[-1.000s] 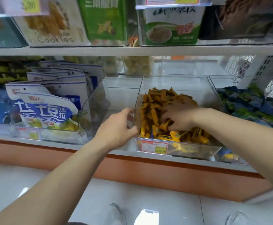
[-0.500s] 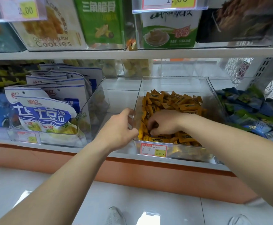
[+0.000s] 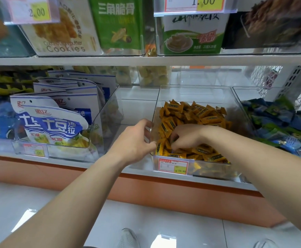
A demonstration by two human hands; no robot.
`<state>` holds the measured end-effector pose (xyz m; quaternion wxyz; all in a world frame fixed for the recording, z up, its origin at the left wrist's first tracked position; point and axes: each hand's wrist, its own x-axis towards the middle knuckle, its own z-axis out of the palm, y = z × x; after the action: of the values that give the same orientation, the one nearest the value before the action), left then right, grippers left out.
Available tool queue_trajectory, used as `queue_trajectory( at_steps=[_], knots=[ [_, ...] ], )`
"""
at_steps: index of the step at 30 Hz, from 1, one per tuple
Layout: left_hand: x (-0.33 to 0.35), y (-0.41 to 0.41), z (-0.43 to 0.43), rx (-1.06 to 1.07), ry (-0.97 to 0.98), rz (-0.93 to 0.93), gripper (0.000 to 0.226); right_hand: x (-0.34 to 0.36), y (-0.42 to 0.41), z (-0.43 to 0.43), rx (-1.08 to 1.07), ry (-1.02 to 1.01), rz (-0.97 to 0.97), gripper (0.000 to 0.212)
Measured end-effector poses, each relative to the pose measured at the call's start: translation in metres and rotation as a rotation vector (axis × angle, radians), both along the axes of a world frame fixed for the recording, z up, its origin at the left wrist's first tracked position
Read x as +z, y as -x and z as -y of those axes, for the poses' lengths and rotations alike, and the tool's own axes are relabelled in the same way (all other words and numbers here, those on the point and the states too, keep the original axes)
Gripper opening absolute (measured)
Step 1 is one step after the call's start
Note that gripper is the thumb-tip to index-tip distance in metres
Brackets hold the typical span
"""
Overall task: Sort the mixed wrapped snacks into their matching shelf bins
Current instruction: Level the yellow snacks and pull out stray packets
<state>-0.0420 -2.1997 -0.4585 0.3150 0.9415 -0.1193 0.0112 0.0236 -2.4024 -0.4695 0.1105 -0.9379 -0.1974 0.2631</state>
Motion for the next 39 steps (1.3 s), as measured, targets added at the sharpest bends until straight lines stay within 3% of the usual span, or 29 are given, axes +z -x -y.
queue_trajectory(
  at_steps=[6,11,16,18,21,26,29,33,39],
  knots=[
    [0.001,0.001,0.002,0.025,-0.022,0.014,0.048,0.021,0.015,-0.006,0.076,0.052,0.159,0.011],
    [0.013,0.001,0.010,0.077,-0.203,0.266,0.052,0.059,0.041,0.026,-0.131,-0.307,0.484,0.013],
    [0.028,0.004,0.037,0.026,-0.164,0.400,0.047,0.085,0.074,0.100,-0.304,-0.510,0.777,0.008],
    [0.028,0.007,0.055,-0.015,-0.129,0.360,0.046,0.080,0.082,0.132,-0.381,-0.497,0.883,0.015],
    [0.021,0.008,0.079,-0.054,-0.092,0.212,0.052,0.061,0.085,0.171,-0.501,-0.304,0.942,0.016],
    [0.001,-0.007,0.095,0.006,-0.181,0.001,0.066,0.045,0.082,0.200,-0.583,-0.084,0.560,0.049],
    [-0.013,-0.021,0.101,0.093,-0.082,-0.120,0.081,0.048,0.082,0.201,-0.564,-0.054,0.701,0.046],
    [-0.027,-0.041,0.110,0.189,-0.048,-0.278,0.117,0.057,0.086,0.176,-0.489,-0.125,0.859,0.041],
    [-0.025,-0.048,0.117,-0.030,0.047,-0.281,0.088,0.064,0.090,0.107,-0.291,-0.447,0.833,0.040]
  ],
)
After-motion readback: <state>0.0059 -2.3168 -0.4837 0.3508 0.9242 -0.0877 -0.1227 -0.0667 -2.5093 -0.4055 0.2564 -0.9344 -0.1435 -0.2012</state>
